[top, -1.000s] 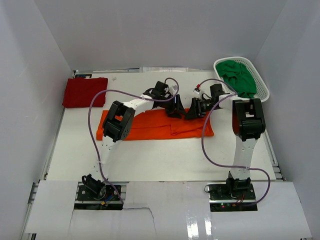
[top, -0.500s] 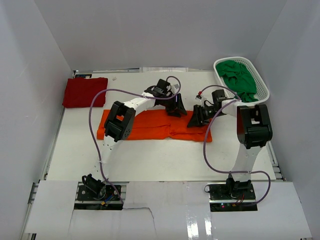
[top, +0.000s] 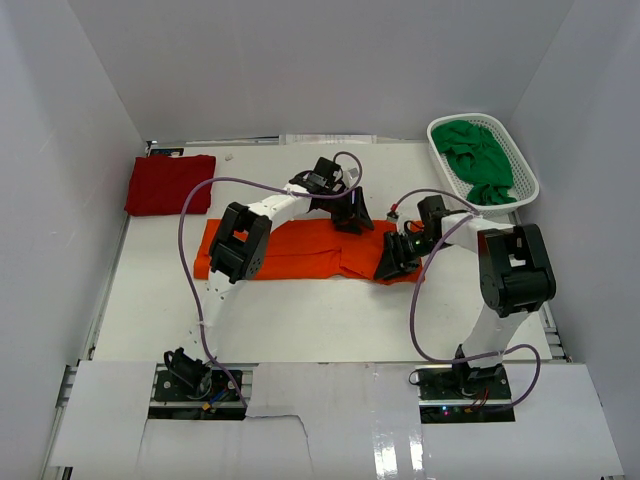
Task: Fold and stack the t-shirts
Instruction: Rotate the tshirt 90 degrees
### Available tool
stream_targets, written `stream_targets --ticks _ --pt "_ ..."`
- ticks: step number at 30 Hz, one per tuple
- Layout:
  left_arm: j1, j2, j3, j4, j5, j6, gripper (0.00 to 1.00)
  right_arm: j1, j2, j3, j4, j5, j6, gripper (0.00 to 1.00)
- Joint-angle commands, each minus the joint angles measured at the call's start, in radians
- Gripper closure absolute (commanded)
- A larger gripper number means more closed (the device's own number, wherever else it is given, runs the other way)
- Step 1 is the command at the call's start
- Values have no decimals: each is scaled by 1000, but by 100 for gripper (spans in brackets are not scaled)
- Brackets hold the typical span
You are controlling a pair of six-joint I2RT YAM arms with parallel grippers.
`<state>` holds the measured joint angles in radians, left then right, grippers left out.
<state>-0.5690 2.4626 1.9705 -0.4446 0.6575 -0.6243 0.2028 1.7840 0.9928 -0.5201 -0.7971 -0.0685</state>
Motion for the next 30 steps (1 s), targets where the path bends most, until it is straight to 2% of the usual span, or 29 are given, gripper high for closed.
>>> stream_targets --ticks 1,4,8,13,18,23,26,28,30 --pt "4 36 7 -54 -98 51 39 40 -54 -57 -31 68 53 45" --pt "6 36 13 -59 -105 51 39 64 -110 -118 -14 124 100 46" --pt "6 41 37 -62 -87 40 39 83 -266 -186 38 183 217 46" --pt "3 -16 77 -57 45 -14 37 84 -422 -177 72 249 283 46" --pt "0 -217 27 4 175 -104 29 83 -532 -132 100 390 322 44" --pt "37 -423 -85 64 249 -150 27 84 -503 -125 138 502 357 41" --pt "118 -505 -234 25 228 -74 28 84 -437 -102 141 551 361 41" --pt "214 -551 -338 -32 191 -5 28 90 -414 -97 176 562 368 44" --pt "268 -594 -375 -184 -28 159 28 107 -408 -88 210 576 375 50"
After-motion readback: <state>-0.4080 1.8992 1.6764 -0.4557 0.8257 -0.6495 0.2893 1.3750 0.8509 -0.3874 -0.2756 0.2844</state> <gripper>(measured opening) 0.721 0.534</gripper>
